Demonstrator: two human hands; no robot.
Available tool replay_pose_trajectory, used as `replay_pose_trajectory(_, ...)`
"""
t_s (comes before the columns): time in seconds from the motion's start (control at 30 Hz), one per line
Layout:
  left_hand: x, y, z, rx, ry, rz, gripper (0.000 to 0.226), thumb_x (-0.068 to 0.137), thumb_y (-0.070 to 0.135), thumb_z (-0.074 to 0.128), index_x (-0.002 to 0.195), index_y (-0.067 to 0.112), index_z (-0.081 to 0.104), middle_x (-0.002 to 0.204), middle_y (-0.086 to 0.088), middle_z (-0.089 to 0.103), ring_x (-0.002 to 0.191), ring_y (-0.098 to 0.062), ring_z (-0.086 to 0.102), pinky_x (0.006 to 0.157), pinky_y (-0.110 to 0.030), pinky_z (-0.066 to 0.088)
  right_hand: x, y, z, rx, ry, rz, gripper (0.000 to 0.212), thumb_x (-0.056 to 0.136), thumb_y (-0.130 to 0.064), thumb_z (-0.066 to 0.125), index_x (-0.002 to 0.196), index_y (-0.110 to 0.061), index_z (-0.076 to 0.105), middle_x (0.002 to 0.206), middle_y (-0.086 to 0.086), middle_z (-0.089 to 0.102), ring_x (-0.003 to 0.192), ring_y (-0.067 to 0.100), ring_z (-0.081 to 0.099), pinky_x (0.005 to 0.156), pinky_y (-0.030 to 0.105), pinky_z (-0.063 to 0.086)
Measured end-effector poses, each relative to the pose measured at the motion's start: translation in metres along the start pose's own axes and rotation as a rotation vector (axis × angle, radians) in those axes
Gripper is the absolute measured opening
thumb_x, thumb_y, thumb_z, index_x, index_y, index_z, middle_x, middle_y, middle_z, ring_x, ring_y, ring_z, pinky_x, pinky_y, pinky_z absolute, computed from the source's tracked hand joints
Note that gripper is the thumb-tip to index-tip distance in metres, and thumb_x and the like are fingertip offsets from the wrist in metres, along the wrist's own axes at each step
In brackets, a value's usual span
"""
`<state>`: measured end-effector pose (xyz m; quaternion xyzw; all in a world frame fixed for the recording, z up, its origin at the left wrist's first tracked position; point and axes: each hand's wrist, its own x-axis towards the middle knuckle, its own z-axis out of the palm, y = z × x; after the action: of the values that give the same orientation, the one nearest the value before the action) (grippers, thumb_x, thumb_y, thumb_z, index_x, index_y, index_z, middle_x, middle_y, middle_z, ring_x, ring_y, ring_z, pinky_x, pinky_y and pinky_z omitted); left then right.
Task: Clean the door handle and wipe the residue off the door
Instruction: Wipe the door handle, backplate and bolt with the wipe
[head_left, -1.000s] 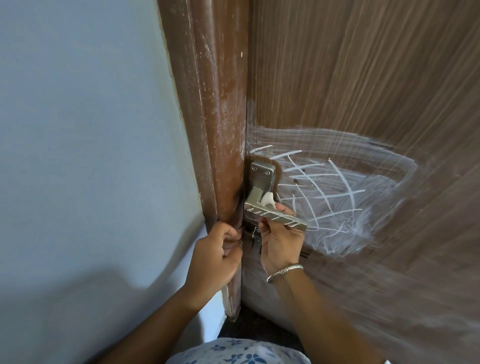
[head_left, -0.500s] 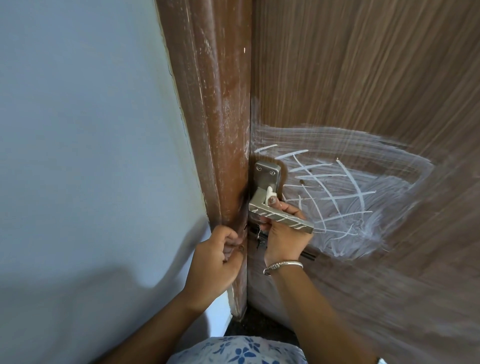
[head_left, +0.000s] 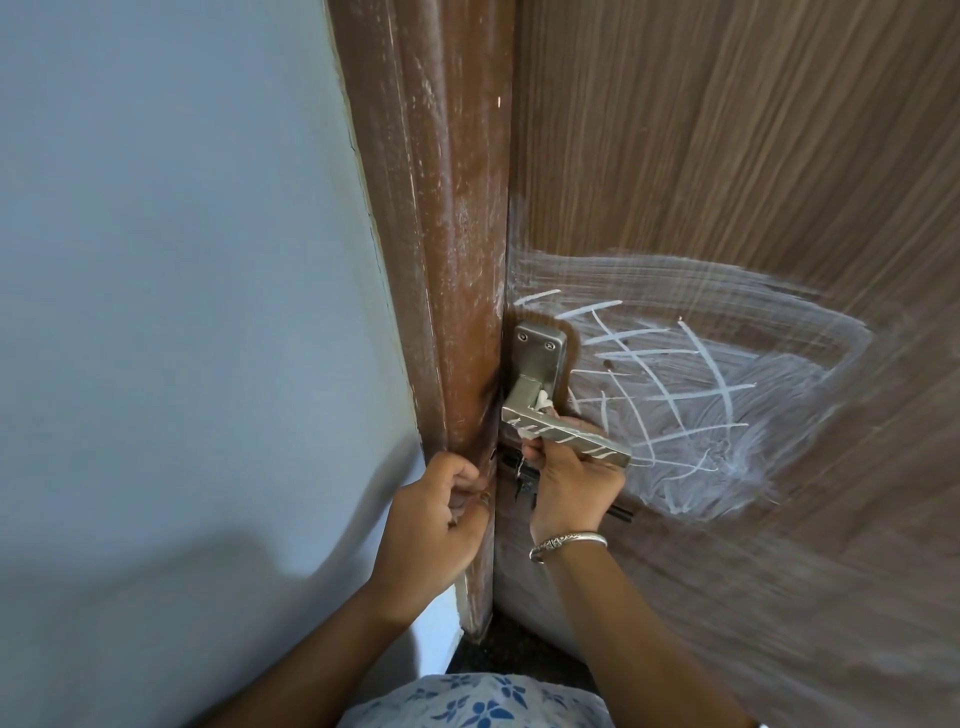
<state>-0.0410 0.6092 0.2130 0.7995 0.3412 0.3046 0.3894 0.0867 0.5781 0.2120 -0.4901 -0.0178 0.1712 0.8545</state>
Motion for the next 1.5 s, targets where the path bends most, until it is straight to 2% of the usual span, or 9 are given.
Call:
replay_pose_trajectory(0.23, 0.000, -0.003, 0.002, -0.027, -0.022, -0.030, 0.040, 0.078, 0.000, 0.065, 0.083, 0.037, 0.051, 0.088, 0.017, 0.067, 0.082, 0.008, 0.062, 0.072, -0.004, 0.046, 0.004, 0.001, -0.002, -0.033, 0.004, -0.001, 0.010, 0.076, 0.013, 0.064, 0.074, 0.003, 0.063, 0.058, 0.006, 0.068, 0.049, 0.016, 0.064, 0.047, 0.021, 0.051)
replay_pose_trajectory(0.37, 0.000, 0.000, 0.004, -0.070, -0.085, -0.016, 0.026, 0.077, 0.006, 0.064, 0.089, 0.028, 0.058, 0.087, 0.016, 0.066, 0.083, 0.006, 0.063, 0.075, -0.014, 0.051, -0.004, 0.008, -0.006, -0.052, -0.024, 0.123, 0.033, 0.076, 0.010, 0.066, 0.051, -0.012, 0.070, 0.052, 0.002, 0.065, 0.047, 0.011, 0.061, 0.048, 0.020, 0.051)
replay_pose_trajectory(0.57, 0.003, 0.013, 0.007, -0.169, -0.198, 0.038, 0.052, 0.074, 0.010, 0.059, 0.114, 0.043, 0.052, 0.123, 0.014, 0.057, 0.111, -0.002, 0.056, 0.095, -0.024, 0.048, -0.017, 0.007, 0.000, -0.019, -0.112, 0.259, 0.027, 0.080, 0.004, 0.067, 0.060, -0.015, 0.068, 0.063, 0.004, 0.069, 0.060, 0.016, 0.065, 0.055, 0.024, 0.054)
replay_pose_trajectory(0.7, 0.005, 0.020, 0.012, -0.289, -0.231, -0.064, 0.069, 0.075, 0.010, 0.056, 0.138, 0.032, 0.038, 0.136, 0.007, 0.050, 0.121, -0.001, 0.050, 0.101, -0.028, 0.045, -0.018, -0.005, -0.001, -0.064, -0.221, 0.353, 0.029, 0.086, -0.001, 0.062, 0.062, -0.015, 0.072, 0.064, 0.007, 0.069, 0.055, 0.015, 0.065, 0.047, 0.022, 0.050)
replay_pose_trajectory(0.8, 0.011, 0.026, 0.014, -0.283, -0.251, -0.076, 0.073, 0.076, 0.019, 0.054, 0.140, 0.042, 0.027, 0.148, 0.011, 0.035, 0.127, 0.003, 0.041, 0.105, -0.021, 0.040, -0.020, -0.012, -0.004, -0.042, -0.281, 0.396, 0.018, 0.087, -0.002, 0.059, 0.078, -0.010, 0.073, 0.077, 0.010, 0.072, 0.065, 0.017, 0.069, 0.053, 0.024, 0.054)
replay_pose_trajectory(0.93, 0.015, 0.029, 0.020, -0.303, -0.207, -0.075, 0.076, 0.079, 0.008, 0.055, 0.135, 0.046, 0.021, 0.148, 0.007, 0.035, 0.122, 0.001, 0.048, 0.099, -0.014, 0.041, -0.019, -0.014, -0.009, -0.057, -0.305, 0.367, 0.013, 0.088, 0.001, 0.056, 0.088, -0.003, 0.068, 0.082, 0.013, 0.072, 0.070, 0.020, 0.070, 0.055, 0.026, 0.055)
replay_pose_trajectory(1.07, 0.014, 0.025, 0.027, -0.231, -0.208, -0.064, 0.085, 0.081, -0.004, 0.054, 0.138, 0.044, 0.012, 0.149, -0.002, 0.035, 0.090, 0.001, 0.060, 0.072, -0.007, 0.048, -0.016, -0.011, -0.026, -0.146, -0.269, 0.299, 0.017, 0.088, 0.002, 0.055, 0.091, -0.008, 0.067, 0.083, 0.009, 0.070, 0.075, 0.018, 0.067, 0.065, 0.028, 0.057)
replay_pose_trajectory(1.23, 0.024, 0.026, 0.024, -0.208, -0.253, -0.041, 0.085, 0.085, -0.003, 0.054, 0.138, 0.044, 0.008, 0.157, 0.010, 0.015, 0.088, -0.008, 0.066, 0.080, -0.031, 0.056, -0.019, -0.005, -0.052, -0.315, -0.232, 0.264, 0.024, 0.088, 0.002, 0.055, 0.083, -0.016, 0.070, 0.071, 0.008, 0.066, 0.059, 0.017, 0.055, 0.050, 0.023, 0.048)
replay_pose_trajectory(1.5, 0.023, 0.022, 0.023, -0.204, -0.310, -0.112, 0.075, 0.084, 0.000, 0.056, 0.147, 0.023, 0.024, 0.154, 0.013, 0.018, 0.082, -0.009, 0.066, 0.075, -0.013, 0.049, -0.017, -0.013, -0.043, -0.328, -0.209, 0.232, 0.014, 0.088, -0.001, 0.057, 0.086, -0.011, 0.067, 0.073, 0.006, 0.067, 0.064, 0.015, 0.058, 0.057, 0.024, 0.050)
